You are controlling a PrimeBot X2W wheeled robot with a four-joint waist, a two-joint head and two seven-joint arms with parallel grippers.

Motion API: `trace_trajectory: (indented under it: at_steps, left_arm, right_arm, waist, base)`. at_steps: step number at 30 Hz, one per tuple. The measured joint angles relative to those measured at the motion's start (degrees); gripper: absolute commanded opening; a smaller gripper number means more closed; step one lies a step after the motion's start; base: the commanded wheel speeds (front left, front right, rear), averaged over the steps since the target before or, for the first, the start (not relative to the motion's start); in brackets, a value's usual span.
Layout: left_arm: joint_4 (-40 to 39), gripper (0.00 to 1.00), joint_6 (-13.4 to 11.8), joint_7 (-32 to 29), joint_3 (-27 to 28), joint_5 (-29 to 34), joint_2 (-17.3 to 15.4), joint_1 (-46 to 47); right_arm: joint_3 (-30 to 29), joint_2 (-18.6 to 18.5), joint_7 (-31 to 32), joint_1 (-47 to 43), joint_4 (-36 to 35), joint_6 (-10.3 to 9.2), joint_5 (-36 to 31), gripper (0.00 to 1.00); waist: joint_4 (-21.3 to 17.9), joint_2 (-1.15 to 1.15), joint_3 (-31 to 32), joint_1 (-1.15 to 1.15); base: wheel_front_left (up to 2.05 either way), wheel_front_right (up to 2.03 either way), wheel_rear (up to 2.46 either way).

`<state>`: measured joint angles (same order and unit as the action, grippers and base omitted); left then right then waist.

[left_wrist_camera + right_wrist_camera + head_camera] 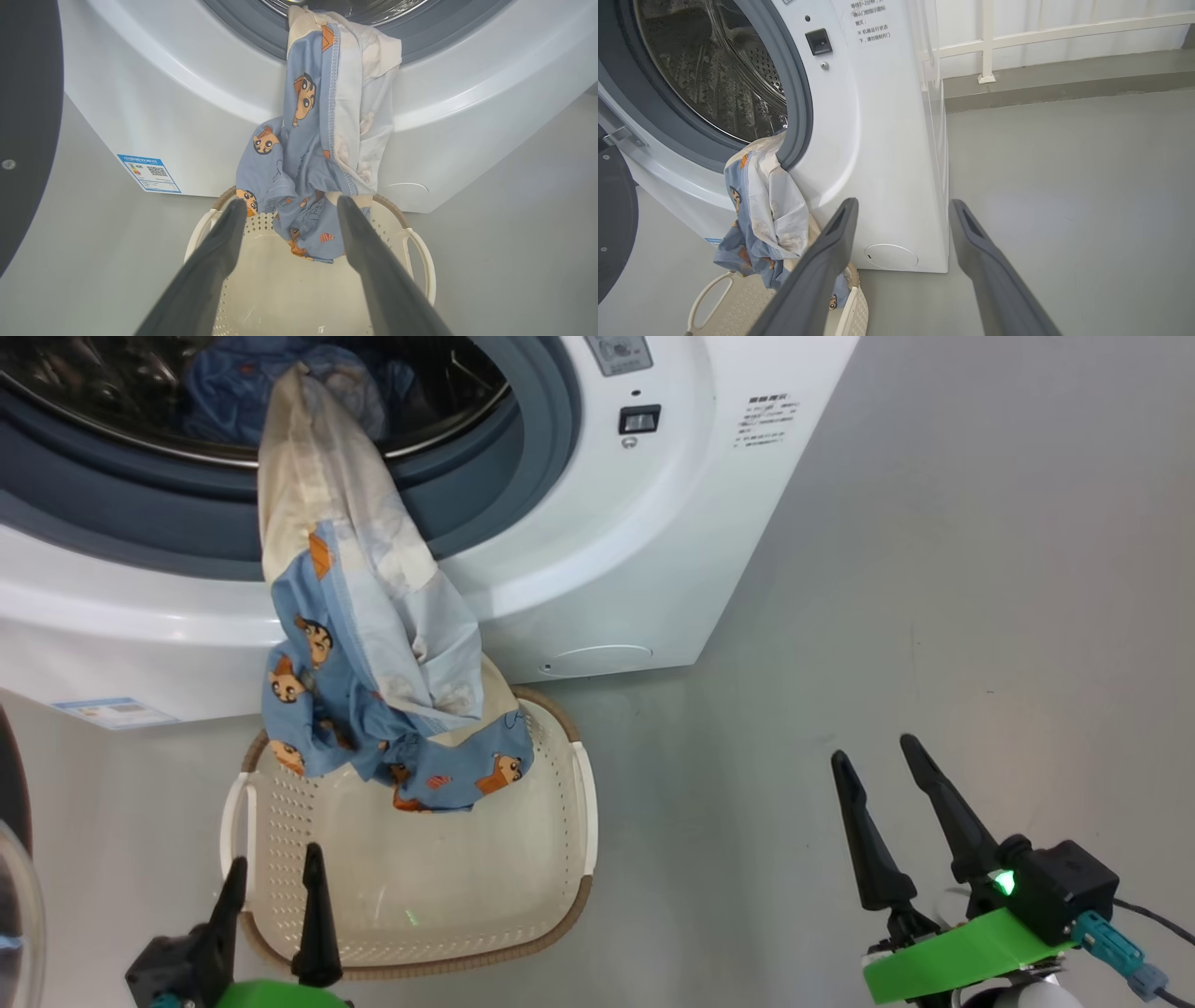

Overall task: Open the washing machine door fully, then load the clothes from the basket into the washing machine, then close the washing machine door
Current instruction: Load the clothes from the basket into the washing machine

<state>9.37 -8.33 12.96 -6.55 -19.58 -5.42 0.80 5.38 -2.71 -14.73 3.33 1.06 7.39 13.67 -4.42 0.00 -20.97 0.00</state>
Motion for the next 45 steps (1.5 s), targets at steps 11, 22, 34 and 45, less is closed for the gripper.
trace_trajectory:
  at_steps: [11,22,34,45]
  left_arm:
    - [-3.0,1.00,-1.1,0.1,0.1,0.0,-0.5,-1.1]
    - [-4.6,1.00,-1.7,-0.4,0.1,-0.3,-1.0,-2.0]
    - [-5.2,1.00,-2.0,-0.5,-0.2,-0.4,-1.0,-2.2]
    - [-1.9,1.00,0.4,-1.2,-0.8,-2.7,-1.8,1.1]
  right_arm:
    - [-0.9,0.0,0.0,-1.0,0.2,0.01,-0.5,1.00]
    - [-1.2,0.0,0.0,-1.2,1.1,0.00,-0.5,1.00]
    - [-1.2,0.0,0.0,-1.2,1.2,0.00,-0.5,1.00]
    - [-0.2,0.0,0.0,-0.8,1.1,0.01,0.1,1.00]
  waist:
    - [0.2,0.00,0.0,0.00]
    - [-0.1,0.00,0.1,0.00]
    - [-0.4,0.00,-0.3,0.00]
    - [-2.5,0.00,-2.9,0.00]
  base:
    - [0.00,0.00,0.00]
    - [0.00,0.00,0.00]
    - [0.00,0.00,0.00]
    - [0.00,0.00,0.00]
